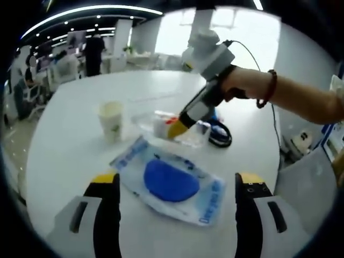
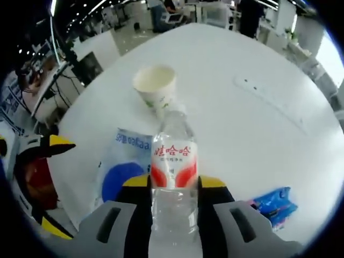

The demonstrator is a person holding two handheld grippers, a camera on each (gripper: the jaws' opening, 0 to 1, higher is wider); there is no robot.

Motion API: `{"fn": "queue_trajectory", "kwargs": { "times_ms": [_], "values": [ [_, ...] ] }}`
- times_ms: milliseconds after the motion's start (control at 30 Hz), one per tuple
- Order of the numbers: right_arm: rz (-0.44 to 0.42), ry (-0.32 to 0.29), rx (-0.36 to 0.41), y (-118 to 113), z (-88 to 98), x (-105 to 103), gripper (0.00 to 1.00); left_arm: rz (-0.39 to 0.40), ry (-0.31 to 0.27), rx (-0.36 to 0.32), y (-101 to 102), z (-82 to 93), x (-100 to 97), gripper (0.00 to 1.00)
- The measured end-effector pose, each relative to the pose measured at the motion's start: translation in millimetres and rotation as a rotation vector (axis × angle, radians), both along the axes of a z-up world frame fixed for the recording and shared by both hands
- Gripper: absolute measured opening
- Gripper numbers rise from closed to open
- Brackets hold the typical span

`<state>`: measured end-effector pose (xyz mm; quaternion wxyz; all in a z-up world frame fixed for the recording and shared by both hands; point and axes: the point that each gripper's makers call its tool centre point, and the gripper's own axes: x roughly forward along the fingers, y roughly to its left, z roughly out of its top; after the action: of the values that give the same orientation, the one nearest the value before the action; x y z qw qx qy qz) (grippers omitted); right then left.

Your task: Arrange the tabletop items into an orderly group along one side of the table until the central work area is clear of visible clutter.

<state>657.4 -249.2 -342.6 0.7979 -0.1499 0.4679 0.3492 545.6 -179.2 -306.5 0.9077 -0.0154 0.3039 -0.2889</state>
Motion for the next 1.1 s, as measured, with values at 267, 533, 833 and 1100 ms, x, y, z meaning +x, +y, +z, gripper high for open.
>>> {"fn": "queue_trajectory", "kwargs": {
  "times_ms": [267,533,833,1100],
  "values": [
    [0.032,-0.091,0.133,9.8,26.3,-9.3,0.3,0.029,-0.012,-0.02,7.2,10.8,5.7,0.83],
    [0.074,-0.162,0.219,13.6,46.1,-26.8,0.3,0.073,-0.067,-0.171,1.1,41.5,12.9,0.83],
    [0.111,-0.222,0.305,15.7,64.5,-47.9,0.31,0.106,-0.087,-0.255,-2.9,59.8,9.6,0.82],
    [0.152,-0.276,0.43,29.9,93.8,-73.5,0.31,0.191,-0.09,-0.503,-12.2,85.7,12.9,0.8]
  ]
}}
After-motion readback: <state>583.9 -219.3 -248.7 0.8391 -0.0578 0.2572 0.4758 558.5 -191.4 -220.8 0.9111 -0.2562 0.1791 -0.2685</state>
